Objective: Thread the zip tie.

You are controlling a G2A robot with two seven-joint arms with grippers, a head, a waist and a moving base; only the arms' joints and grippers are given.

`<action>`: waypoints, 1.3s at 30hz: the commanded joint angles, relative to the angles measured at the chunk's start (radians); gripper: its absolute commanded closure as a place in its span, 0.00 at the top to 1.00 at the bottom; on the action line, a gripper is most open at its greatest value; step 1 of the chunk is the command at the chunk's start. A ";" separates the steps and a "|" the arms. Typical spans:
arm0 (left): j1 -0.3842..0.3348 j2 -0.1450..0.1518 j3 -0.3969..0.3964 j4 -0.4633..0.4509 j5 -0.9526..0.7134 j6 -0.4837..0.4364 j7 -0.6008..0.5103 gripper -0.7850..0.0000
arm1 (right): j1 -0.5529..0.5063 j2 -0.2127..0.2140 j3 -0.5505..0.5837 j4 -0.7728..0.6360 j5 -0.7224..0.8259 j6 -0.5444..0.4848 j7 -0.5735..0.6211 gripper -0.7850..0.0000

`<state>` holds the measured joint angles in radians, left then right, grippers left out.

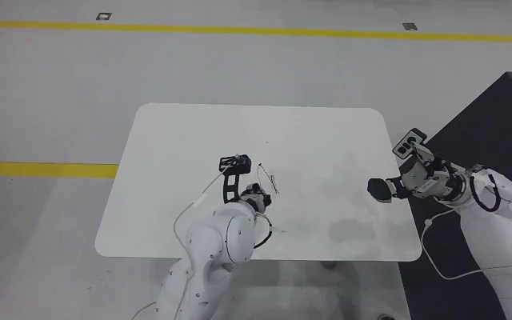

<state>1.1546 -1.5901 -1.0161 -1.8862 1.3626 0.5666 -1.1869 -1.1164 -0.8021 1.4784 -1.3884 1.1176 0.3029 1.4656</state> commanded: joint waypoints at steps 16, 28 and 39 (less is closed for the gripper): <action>-0.142 -0.048 0.017 0.322 -0.103 0.111 0.045 0.07 | 0.000 0.000 0.000 0.000 0.000 0.000 0.000 1.00; -0.121 -0.066 0.013 0.233 -0.086 0.163 0.106 1.00 | 0.000 0.000 0.000 0.000 0.000 0.000 0.000 1.00; 0.129 -0.046 0.023 -0.271 -0.140 -0.109 0.529 1.00 | 0.000 0.000 0.000 0.000 0.000 0.000 0.000 1.00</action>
<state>1.2476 -1.6398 -0.9898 -2.1158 1.2328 0.5128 -0.7270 -1.1164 -0.8021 1.4784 -1.3884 1.1176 0.3029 1.4656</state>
